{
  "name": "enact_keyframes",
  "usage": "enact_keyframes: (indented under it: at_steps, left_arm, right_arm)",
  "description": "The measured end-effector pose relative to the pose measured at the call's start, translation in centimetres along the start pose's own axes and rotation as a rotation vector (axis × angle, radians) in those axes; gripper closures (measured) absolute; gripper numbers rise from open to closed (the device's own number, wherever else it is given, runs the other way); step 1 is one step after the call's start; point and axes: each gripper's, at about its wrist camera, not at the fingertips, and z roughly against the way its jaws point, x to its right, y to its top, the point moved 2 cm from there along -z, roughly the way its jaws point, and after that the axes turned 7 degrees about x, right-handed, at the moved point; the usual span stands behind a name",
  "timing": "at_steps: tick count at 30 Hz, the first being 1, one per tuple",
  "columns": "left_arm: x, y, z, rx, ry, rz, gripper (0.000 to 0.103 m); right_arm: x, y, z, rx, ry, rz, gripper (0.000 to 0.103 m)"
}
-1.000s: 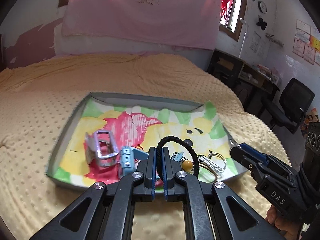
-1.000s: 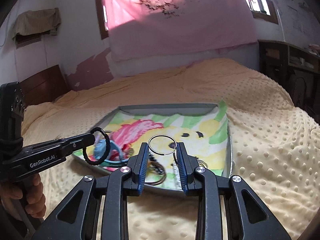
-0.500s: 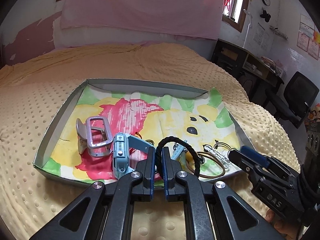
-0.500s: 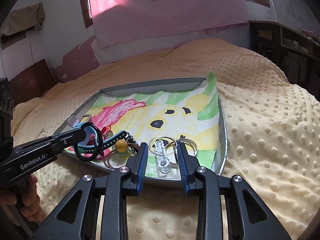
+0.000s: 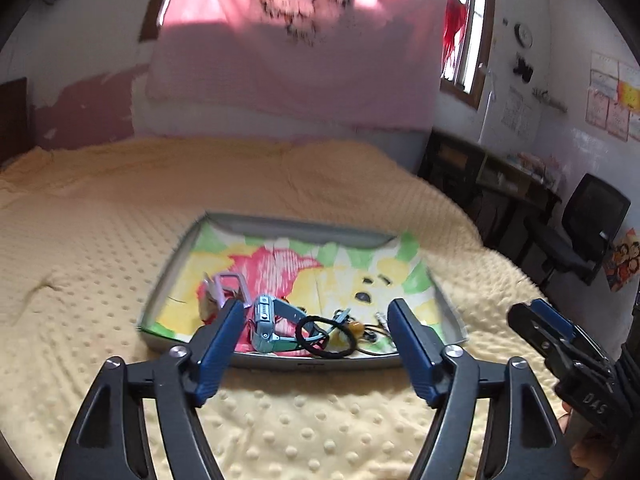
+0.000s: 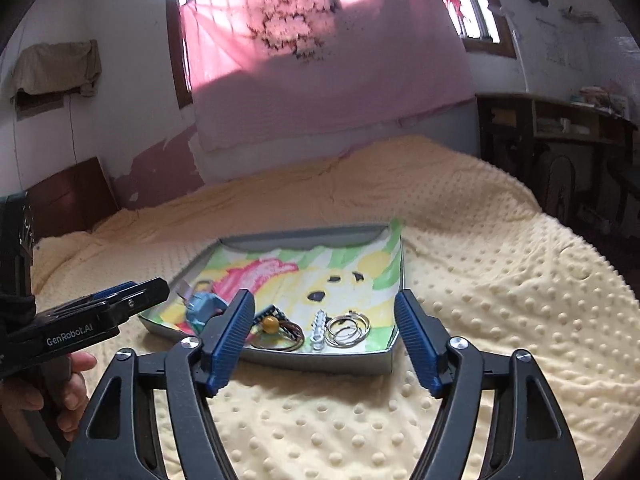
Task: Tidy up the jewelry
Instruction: 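Open both grippers over the tray and withdraw both tools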
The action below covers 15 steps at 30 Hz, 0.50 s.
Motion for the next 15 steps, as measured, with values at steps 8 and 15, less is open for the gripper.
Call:
enact_keyframes:
  at_steps: [8, 15]
  left_arm:
    - [1.0, 1.5, 11.3, 0.155, 0.028, -0.015, 0.003]
    - [1.7, 1.5, 22.1, 0.279, 0.050, -0.026, 0.000]
  right_arm:
    - [-2.1, 3.1, 10.9, 0.148, 0.011, 0.012, 0.009]
    - [-3.9, 3.8, 20.7, 0.256, 0.026, 0.032, 0.001]
